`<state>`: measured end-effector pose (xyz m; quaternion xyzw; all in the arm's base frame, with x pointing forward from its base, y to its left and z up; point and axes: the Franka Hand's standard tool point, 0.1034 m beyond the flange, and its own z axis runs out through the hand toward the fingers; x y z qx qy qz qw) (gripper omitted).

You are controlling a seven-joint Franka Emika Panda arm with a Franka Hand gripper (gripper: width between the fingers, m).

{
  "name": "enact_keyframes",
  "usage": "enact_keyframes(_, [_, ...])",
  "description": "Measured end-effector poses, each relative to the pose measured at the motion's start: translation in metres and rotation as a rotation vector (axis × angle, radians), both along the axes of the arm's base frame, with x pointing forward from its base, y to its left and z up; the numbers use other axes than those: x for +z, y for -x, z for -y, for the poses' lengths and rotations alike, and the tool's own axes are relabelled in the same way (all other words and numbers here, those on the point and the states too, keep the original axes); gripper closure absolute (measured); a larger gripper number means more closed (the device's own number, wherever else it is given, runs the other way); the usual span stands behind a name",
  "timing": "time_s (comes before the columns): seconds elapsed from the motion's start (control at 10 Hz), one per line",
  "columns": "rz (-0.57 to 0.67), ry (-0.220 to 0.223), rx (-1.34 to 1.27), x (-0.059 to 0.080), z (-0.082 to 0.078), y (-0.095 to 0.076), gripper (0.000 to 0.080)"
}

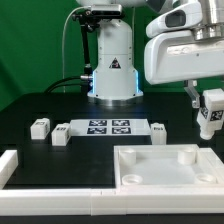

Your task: Assemble one leg

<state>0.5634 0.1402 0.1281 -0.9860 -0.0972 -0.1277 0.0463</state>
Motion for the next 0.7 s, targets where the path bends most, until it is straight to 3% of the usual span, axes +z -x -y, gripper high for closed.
enact_keyframes(0.2, [-0.01,0.011,0.019,0.006,0.008,-0.029,0.0508])
enact_keyframes(0.4, [0.061,0.012,0.088,0.001,0.011,-0.068,0.0508])
enact_keyframes(0.6, [0.091,0.02,0.115,-0.005,0.023,-0.081,0.0508])
enact_keyframes(0.7, [0.222,0.007,0.106,-0.001,0.023,-0.086,0.0508])
